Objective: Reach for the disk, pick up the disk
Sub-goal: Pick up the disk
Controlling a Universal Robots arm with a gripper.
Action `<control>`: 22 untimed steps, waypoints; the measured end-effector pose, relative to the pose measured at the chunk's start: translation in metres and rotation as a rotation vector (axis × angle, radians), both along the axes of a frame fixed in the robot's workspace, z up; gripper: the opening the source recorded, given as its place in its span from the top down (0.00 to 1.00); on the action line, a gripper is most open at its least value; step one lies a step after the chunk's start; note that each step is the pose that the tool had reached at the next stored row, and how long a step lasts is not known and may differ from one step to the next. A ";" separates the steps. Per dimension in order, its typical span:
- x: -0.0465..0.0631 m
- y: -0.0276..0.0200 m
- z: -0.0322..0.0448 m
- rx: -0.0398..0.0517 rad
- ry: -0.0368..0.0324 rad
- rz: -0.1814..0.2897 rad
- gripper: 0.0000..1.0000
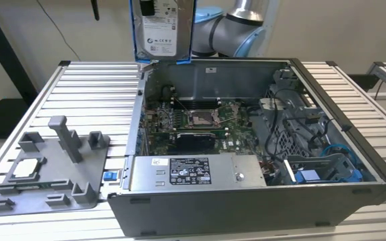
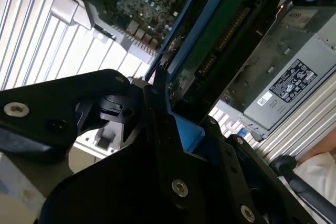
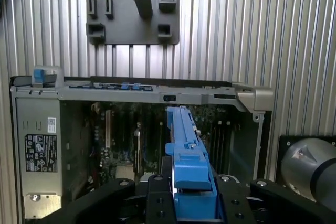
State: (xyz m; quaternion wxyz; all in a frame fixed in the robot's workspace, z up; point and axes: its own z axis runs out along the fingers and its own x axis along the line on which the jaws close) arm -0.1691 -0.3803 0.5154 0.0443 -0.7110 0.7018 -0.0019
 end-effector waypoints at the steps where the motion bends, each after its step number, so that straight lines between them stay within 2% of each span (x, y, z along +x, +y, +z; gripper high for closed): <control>1: 0.003 0.0000 -0.0005 -0.0001 -0.0011 0.000 1.00; 7: 0.020 0.0000 -0.0034 -0.0001 -0.0111 0.002 1.00; 22: 0.088 -0.0001 -0.0045 0.0030 -0.0113 0.002 1.00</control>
